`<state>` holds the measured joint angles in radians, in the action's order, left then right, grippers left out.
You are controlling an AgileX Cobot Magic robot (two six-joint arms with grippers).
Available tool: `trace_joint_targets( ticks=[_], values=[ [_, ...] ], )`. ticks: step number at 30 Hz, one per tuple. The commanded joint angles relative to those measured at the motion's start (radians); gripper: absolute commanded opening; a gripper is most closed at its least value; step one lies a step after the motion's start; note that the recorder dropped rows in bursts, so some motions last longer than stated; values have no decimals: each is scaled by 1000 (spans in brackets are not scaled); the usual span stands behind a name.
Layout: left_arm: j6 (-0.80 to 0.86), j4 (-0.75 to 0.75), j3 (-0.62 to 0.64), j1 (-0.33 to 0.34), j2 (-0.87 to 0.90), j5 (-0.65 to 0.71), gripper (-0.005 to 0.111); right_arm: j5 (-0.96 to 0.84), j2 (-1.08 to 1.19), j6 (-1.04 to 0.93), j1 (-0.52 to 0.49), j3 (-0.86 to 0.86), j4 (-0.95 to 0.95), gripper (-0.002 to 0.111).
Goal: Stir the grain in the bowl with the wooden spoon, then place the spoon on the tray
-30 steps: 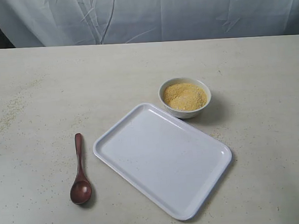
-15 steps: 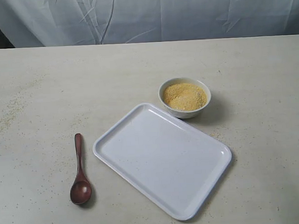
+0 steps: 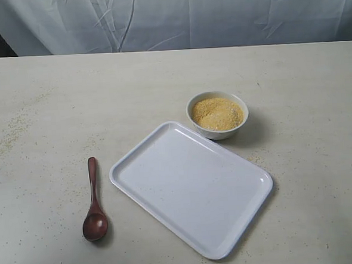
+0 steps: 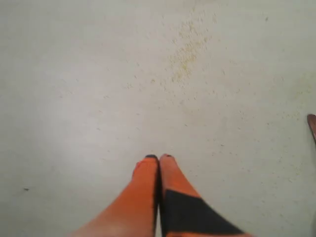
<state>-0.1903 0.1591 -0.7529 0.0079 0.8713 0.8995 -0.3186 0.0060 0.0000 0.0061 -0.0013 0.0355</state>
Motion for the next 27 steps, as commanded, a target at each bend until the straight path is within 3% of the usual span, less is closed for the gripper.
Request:
trace_joint_targets(
  ticks=[1, 5, 11, 16, 20, 27],
  values=[
    [31, -195, 38, 0, 154, -84, 0, 8, -6, 0, -6, 1, -1, 0],
    [61, -328, 39, -101, 260, -187, 0, 8, -6, 0, -6, 1, -1, 0],
    [-333, -144, 39, -391, 403, -349, 0, 8, -6, 0, -6, 1, -1, 0],
    [-544, -39, 39, -564, 555, -470, 0, 8, -6, 0, -6, 1, -1, 0],
    [-558, -34, 39, -610, 656, -553, 4, 8, -6, 0, -6, 1, -1, 0],
    [-577, -27, 39, -610, 738, -558, 34, 8, -6, 0, -6, 1, -1, 0]
  ],
)
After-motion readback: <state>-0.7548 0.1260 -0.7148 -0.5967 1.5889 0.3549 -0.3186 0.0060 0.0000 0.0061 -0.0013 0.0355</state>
